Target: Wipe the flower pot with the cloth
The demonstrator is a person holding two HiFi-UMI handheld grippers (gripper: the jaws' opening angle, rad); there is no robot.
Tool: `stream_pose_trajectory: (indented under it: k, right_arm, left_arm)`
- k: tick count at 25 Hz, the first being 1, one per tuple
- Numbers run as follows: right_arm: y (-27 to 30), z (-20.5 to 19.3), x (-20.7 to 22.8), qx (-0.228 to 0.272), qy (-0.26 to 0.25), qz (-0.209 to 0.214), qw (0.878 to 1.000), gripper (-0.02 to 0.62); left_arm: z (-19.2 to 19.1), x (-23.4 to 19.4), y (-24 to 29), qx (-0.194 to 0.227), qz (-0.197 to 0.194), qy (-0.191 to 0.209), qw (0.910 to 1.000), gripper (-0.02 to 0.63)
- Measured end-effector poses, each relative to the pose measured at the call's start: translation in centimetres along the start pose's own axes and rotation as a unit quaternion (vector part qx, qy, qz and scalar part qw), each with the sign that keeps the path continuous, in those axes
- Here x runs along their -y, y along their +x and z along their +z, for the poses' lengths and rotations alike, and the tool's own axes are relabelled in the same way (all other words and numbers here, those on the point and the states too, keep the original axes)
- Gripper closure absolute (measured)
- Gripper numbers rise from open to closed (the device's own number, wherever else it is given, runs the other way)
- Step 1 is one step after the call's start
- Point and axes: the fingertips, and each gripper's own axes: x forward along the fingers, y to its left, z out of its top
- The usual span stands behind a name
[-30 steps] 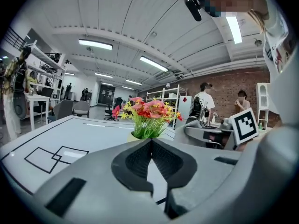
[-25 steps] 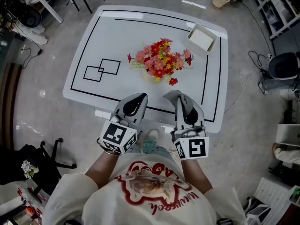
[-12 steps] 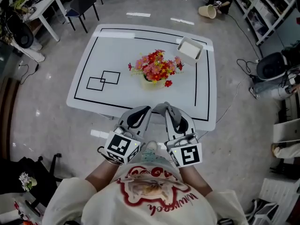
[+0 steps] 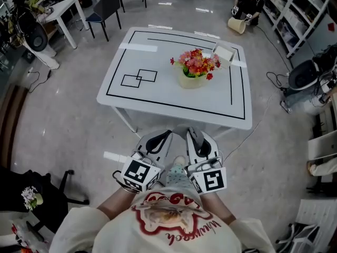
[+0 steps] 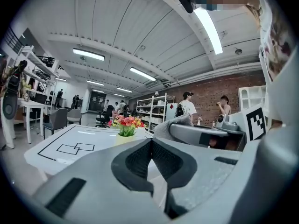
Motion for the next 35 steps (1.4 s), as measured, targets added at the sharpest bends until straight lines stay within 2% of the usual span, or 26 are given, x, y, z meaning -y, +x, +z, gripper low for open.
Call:
stream_pose_trajectory:
  k: [4,8,12,15,21,29,35]
  right_arm:
    - [-3.4,-0.2,-5.1,-0.007,-0.007,-0.002,1.000,0.569]
    - [-6.4,0.7,-7.5,-0.009,-0.008,-0.017,1.000,0.569]
    - [-9.4,1.7,-8.3,-0.001,-0.013,-0.030,0.999,0.569]
    - [-11.0,1.8,-8.2,0.003,-0.009,-0.036,0.999,0.569]
    - [-14.2,3.0,-9.9,0.019,-0.006,-0.025,1.000,0.569]
    - [-24.1,3.1,-11.5,0.000,-0.008,-0.017,1.000,0.569]
    - [-30.3,2.1,-13.9,-0.014,0.013,-0.011,1.000,0.569]
  left_arm:
    - [-1.1,1.8,-5.0,0.004,-0.009,0.008,0.9999,0.604]
    - [-1.2,3.6,-7.9,0.010,-0.022,0.004,0.9997,0.604]
    - [-0.9,6.0,-9.1,0.023,-0.039,0.011,0.9989,0.604]
    - [-1.3,7.3,-9.6,0.017,-0.042,0.021,0.9988,0.604]
    - [-0.8,10.2,-12.2,0.019,-0.034,0.035,0.9986,0.604]
    - [-3.2,18.5,-15.4,0.009,-0.031,0.015,0.9994,0.604]
    - [-5.5,23.4,-20.1,-0.003,-0.018,0.014,0.9997,0.604]
